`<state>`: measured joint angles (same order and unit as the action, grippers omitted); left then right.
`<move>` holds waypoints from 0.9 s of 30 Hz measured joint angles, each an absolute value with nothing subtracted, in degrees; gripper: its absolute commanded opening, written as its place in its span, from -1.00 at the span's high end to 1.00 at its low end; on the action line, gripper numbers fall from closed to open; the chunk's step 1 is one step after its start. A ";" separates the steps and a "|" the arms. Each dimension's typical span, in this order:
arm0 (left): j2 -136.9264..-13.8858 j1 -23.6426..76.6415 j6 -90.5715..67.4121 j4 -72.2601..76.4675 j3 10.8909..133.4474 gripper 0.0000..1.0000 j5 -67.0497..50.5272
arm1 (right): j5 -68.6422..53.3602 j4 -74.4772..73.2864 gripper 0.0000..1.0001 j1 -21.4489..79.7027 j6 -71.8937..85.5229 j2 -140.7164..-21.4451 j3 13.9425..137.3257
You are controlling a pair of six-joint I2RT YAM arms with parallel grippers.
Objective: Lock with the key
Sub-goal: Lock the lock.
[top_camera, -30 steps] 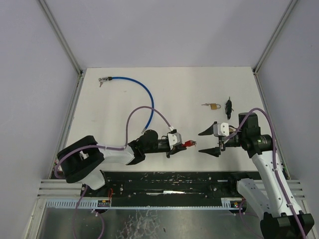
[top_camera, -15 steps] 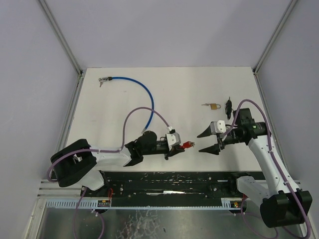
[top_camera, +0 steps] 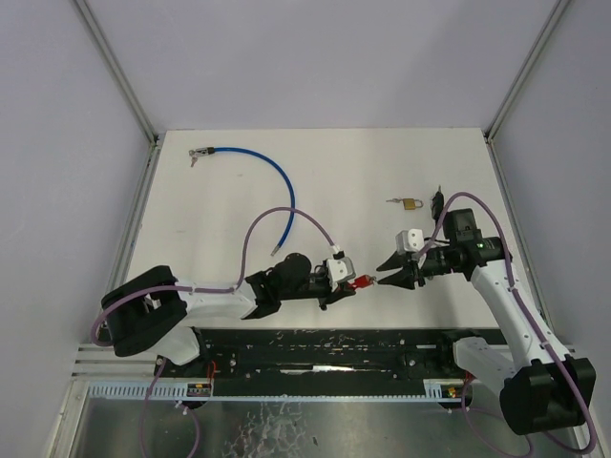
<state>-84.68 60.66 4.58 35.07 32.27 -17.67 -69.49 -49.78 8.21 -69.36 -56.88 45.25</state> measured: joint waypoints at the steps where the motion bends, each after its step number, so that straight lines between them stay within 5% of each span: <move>1: -84.68 60.73 4.58 34.96 32.36 1.00 -17.63 | -69.45 -49.74 0.26 8.54 -69.36 -57.01 45.01; 21: -85.60 61.91 4.64 32.69 33.10 0.99 -16.25 | -66.39 -47.90 0.47 12.58 -68.95 -60.51 44.07; 27: -85.60 61.91 4.64 32.67 33.10 0.99 -16.23 | -65.32 -47.31 0.76 13.61 -68.88 -61.78 43.79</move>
